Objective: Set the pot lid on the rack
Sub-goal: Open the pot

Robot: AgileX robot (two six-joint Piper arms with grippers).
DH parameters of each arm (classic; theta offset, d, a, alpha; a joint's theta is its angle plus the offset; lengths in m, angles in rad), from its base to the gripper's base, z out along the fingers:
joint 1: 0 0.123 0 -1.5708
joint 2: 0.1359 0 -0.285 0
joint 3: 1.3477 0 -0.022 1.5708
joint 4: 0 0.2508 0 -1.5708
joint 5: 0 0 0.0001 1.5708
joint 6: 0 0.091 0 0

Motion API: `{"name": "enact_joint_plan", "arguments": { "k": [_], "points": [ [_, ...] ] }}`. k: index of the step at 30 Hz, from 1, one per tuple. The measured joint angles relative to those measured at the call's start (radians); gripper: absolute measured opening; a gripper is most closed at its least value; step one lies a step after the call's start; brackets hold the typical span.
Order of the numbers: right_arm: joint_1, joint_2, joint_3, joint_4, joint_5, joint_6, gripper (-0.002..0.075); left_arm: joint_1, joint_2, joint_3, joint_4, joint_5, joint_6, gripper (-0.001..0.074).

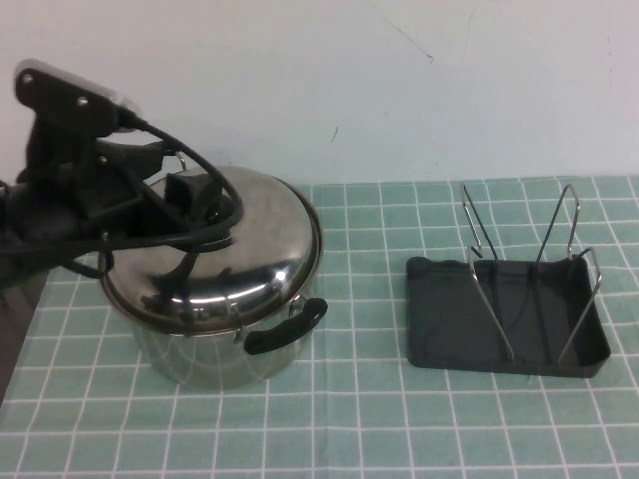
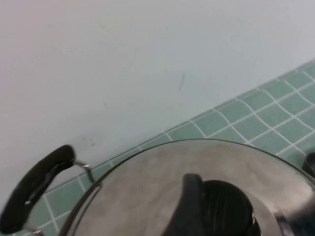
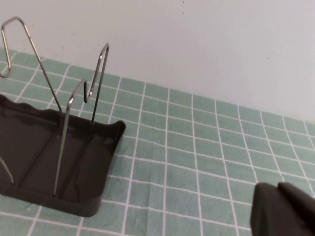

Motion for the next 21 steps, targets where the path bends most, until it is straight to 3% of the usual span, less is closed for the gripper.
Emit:
{"name": "enact_joint_plan", "arguments": {
  "k": [2,6,18,21],
  "points": [
    [0.000,0.000,0.000,0.001,-0.002,0.000,-0.0001,-0.019,0.061,-0.034,0.000,0.000,0.020,0.0541],
    [0.000,0.000,0.000,0.001,-0.002,0.000,-0.0002,-0.023,0.158,-0.093,0.000,-0.018,0.011,0.0574],
    [0.000,0.000,0.000,0.002,-0.002,0.000,-0.0002,-0.023,0.259,-0.132,-0.006,-0.042,-0.054,0.0578],
    [0.000,0.000,0.000,0.002,-0.002,0.000,-0.0002,-0.023,0.274,-0.132,-0.006,-0.024,-0.057,0.0541]
  ]
}}
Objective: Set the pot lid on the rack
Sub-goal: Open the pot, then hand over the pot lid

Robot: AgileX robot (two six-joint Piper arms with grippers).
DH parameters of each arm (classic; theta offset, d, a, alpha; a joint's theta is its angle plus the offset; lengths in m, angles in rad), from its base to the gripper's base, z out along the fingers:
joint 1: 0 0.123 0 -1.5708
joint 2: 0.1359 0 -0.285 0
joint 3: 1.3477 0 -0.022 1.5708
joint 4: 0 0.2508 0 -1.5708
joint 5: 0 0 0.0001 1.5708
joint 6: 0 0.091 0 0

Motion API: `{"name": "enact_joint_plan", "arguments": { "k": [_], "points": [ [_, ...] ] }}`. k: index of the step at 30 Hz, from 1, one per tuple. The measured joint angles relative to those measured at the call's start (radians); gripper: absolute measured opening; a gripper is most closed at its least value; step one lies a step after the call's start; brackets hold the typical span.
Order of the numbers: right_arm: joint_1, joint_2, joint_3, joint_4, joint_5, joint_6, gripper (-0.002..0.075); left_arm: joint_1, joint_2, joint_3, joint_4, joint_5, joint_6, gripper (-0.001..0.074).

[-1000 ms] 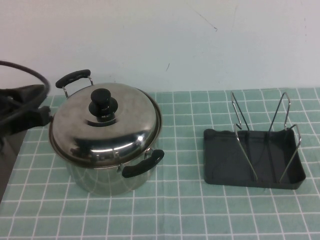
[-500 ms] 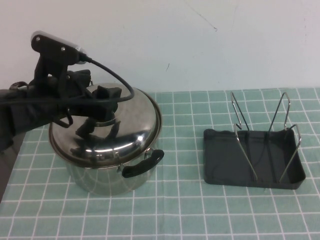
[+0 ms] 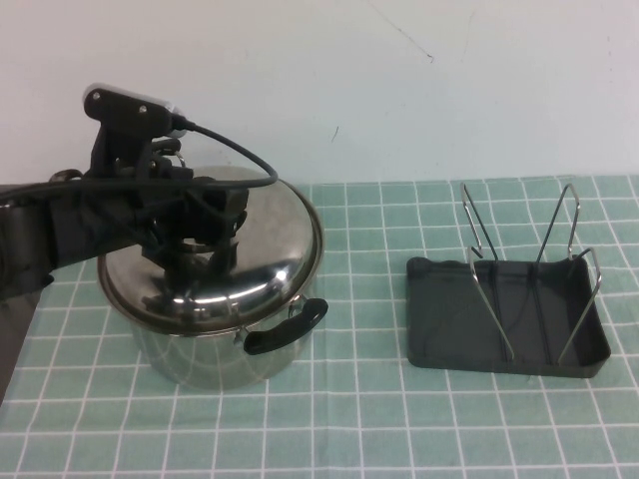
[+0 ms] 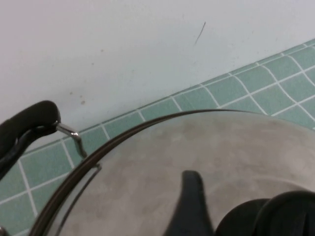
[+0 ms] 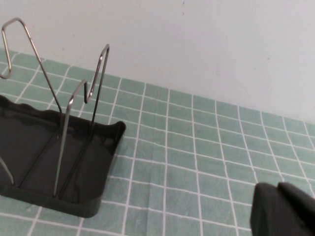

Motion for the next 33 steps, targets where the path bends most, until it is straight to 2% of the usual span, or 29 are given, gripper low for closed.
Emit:
{"name": "enact_joint_plan", "arguments": {
  "k": [5,14,21,24,27,30,33],
  "points": [
    [0.000,0.000,0.000,0.000,0.000,0.000,-0.0002,0.000,0.007,-0.006,-0.003,0.020,0.000,0.0311],
    [0.000,0.000,0.000,0.000,0.000,0.000,-0.0002,0.000,-0.003,-0.014,0.006,0.050,0.006,0.0314],
    [0.000,0.000,0.000,0.002,-0.058,-0.004,-0.0002,0.000,-0.101,-0.091,0.011,0.226,-0.004,0.0314],
    [0.000,0.000,-0.028,0.058,-0.093,0.020,-0.0002,0.000,-0.138,-0.137,0.017,0.360,-0.081,0.0314],
    [0.000,-0.004,-0.108,0.188,-0.098,0.068,-0.0002,0.000,-0.154,-0.198,0.031,0.548,-0.168,0.0314],
    [0.000,-0.006,-0.224,0.417,-0.033,0.077,-0.0002,-0.022,-0.160,-0.255,0.039,0.689,-0.214,0.0314],
    [0.000,-0.006,-0.315,0.682,0.079,-0.046,-0.0002,-0.071,-0.164,-0.297,0.044,0.712,-0.231,0.0314]
  ]
}}
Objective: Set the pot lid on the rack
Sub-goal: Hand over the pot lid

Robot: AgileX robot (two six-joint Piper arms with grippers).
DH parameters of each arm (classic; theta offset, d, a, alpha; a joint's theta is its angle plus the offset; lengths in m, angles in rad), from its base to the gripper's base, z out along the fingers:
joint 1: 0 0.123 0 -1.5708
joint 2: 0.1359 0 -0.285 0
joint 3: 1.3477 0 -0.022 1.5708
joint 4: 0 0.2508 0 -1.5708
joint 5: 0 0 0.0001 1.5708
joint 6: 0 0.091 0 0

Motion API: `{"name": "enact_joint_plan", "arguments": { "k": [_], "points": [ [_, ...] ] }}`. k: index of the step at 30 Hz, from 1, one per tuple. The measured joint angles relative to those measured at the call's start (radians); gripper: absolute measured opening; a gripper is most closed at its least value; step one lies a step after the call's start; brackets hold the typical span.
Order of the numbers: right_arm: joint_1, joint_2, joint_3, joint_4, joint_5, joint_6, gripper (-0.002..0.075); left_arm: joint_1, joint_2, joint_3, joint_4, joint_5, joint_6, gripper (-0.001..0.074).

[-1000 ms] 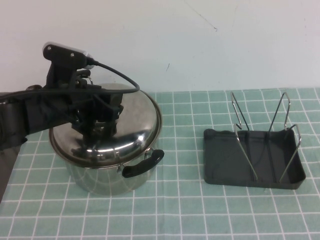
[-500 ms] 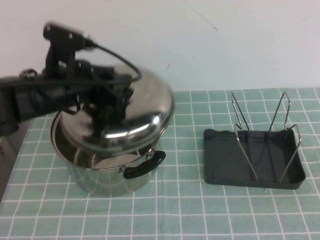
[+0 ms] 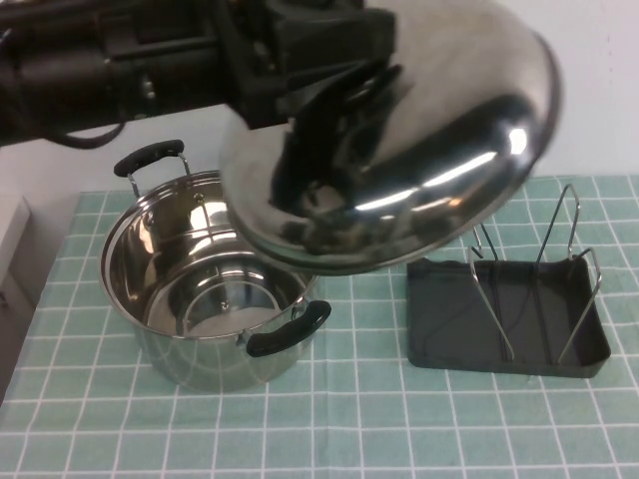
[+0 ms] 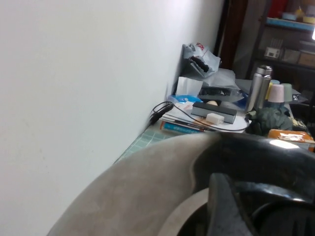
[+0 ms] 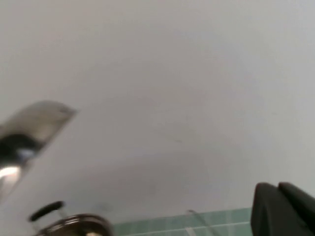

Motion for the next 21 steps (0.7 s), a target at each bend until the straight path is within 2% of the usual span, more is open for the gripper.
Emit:
{"name": "enact_joint_plan", "arguments": {
  "k": [5,9,12,18,21],
  "points": [
    [0.000,0.000,-0.049,0.628,0.153,-0.463,-0.0002,-0.122,0.000,-0.037,0.007,-0.098,0.017,0.0314],
    [0.000,0.004,-0.050,0.984,0.202,-0.704,0.0021,-0.212,0.000,-0.054,0.010,-0.152,0.033,0.0314],
    [0.000,0.008,-0.048,1.072,0.204,-0.748,0.0127,-0.254,0.000,-0.069,0.010,-0.166,0.044,0.0314],
    [0.000,0.010,-0.045,1.103,0.195,-0.735,0.0461,-0.268,0.000,-0.135,0.010,-0.170,0.017,0.0314],
    [0.001,0.030,-0.045,1.109,0.191,-0.672,0.0523,-0.268,0.000,-0.150,0.008,-0.157,-0.020,0.0314]
  ]
}}
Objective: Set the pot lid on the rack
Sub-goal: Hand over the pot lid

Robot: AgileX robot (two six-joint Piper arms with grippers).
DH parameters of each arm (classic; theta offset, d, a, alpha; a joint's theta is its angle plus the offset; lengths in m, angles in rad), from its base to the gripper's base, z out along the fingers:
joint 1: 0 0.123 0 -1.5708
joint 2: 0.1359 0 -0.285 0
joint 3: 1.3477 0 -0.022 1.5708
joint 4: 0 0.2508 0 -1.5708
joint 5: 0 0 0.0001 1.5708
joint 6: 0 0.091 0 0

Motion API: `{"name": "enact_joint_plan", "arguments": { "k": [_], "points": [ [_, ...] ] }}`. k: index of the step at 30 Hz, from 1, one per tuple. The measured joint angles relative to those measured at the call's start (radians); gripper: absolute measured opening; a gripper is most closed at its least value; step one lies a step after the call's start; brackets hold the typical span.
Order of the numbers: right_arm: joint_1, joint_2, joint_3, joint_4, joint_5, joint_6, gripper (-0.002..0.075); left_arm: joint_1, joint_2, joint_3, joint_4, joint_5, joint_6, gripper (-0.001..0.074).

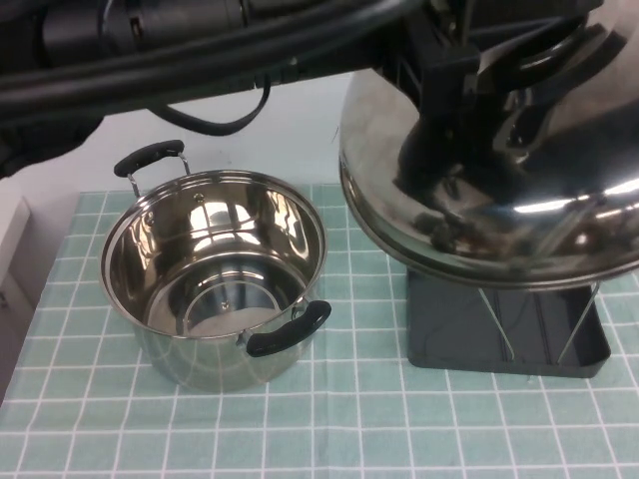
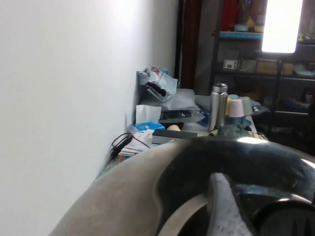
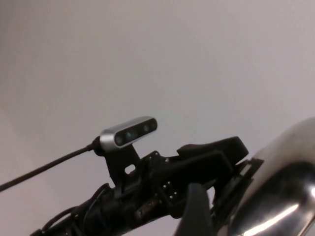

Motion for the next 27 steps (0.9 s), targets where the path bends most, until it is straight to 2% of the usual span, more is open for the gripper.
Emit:
{"name": "enact_joint_plan", "arguments": {
  "k": [5,9,12,16,24,27],
  "points": [
    [0.000,0.096,0.000,0.009,0.050,0.117,0.0545,-0.024,0.000,-0.002,0.000,0.015,-0.016,0.0314],
    [0.000,0.192,0.002,0.012,0.148,0.109,0.0526,-0.083,0.002,-0.002,0.000,-0.028,-0.019,0.0314],
    [0.000,0.241,0.002,0.014,0.197,0.075,0.0449,-0.122,0.012,-0.002,0.002,-0.060,-0.011,0.0314],
    [0.000,0.267,0.000,0.040,0.219,0.000,0.0251,-0.131,0.035,-0.002,0.003,-0.099,0.009,0.0315],
    [0.006,0.267,0.000,0.046,0.182,-0.130,0.0228,-0.133,0.060,-0.003,-0.027,-0.112,-0.006,0.0328],
    [0.008,0.267,0.000,0.037,0.151,-0.183,0.0098,-0.133,0.069,-0.003,-0.020,-0.121,-0.010,0.0440]
  ]
}}
